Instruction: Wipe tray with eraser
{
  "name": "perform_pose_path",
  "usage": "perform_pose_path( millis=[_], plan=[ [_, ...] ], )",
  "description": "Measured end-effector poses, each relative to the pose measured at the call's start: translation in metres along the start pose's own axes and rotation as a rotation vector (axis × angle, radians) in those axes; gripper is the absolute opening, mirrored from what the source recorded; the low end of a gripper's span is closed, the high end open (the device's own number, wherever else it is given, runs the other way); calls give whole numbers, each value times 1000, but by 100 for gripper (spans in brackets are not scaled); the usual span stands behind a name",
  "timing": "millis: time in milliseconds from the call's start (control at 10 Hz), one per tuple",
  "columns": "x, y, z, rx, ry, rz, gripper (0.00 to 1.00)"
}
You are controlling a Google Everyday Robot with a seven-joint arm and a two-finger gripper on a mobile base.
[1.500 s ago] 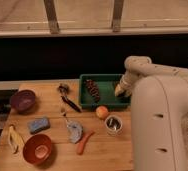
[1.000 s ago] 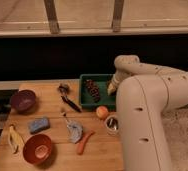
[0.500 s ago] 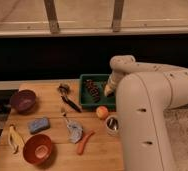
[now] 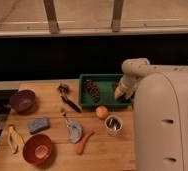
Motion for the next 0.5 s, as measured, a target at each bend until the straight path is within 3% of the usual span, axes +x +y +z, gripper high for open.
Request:
perform_pose_path(
  millis=[200, 500],
  plan=[
    [-18, -5, 4, -25, -10, -7, 0],
    [-52, 24, 11, -100, -11, -62, 0]
  ],
)
